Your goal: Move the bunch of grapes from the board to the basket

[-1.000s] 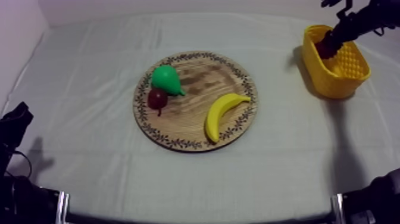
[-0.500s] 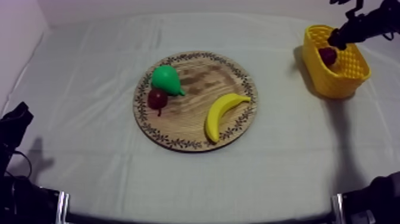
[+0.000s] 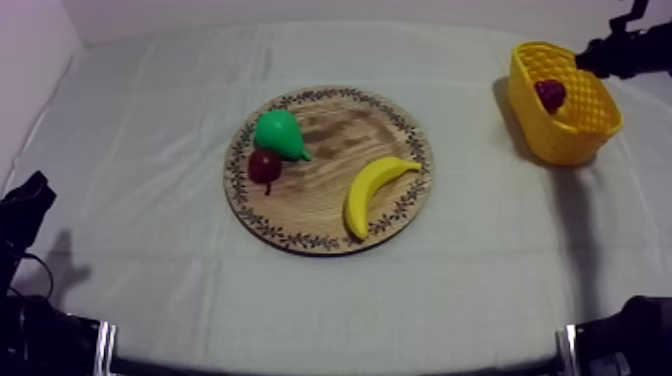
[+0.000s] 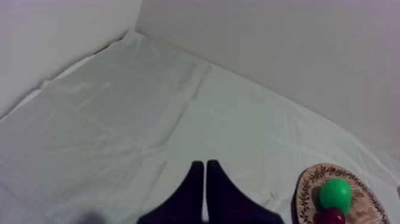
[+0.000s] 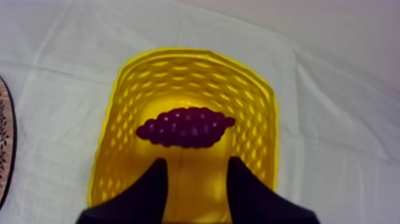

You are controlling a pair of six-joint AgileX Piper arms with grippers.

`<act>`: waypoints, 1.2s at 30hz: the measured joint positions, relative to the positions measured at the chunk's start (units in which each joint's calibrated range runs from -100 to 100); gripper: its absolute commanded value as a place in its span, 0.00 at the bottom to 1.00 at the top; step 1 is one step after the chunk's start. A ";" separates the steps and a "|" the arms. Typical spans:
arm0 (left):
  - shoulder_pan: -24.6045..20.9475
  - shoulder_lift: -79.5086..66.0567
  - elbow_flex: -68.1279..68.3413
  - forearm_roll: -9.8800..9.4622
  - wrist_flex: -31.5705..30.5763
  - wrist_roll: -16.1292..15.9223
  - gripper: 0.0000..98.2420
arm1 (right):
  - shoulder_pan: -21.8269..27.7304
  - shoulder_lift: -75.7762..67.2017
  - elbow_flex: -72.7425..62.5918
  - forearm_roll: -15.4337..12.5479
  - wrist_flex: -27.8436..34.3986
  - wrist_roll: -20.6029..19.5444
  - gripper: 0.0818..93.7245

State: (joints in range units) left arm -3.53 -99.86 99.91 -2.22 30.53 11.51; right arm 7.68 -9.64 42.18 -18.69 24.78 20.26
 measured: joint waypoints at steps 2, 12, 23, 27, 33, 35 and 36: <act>0.00 0.00 0.00 0.00 0.00 0.00 0.00 | -0.19 -2.52 2.69 -0.06 -1.17 -0.07 0.17; 0.00 0.00 0.00 0.00 0.00 0.00 0.00 | -0.46 -18.74 18.17 -0.19 -1.74 0.11 0.03; 0.00 0.00 0.00 0.00 0.00 0.00 0.00 | -3.23 -40.26 34.61 5.00 -0.85 -4.02 0.01; 0.00 0.00 0.00 0.00 0.00 0.00 0.00 | -4.48 -48.74 41.86 6.34 -1.47 -3.95 0.00; 0.00 0.00 0.00 0.00 0.00 0.00 0.00 | -6.69 -62.13 49.57 9.86 2.81 -6.65 0.00; 0.00 0.00 0.00 0.00 0.00 0.00 0.00 | -7.56 -66.63 51.52 11.43 4.39 -8.26 0.00; 0.00 0.00 0.00 0.00 0.00 0.00 0.00 | -7.84 -68.34 52.42 11.99 4.92 -8.89 0.00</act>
State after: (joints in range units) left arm -3.53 -99.86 99.91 -2.22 30.53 11.51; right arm -0.15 -77.97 94.60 -6.70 29.70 11.37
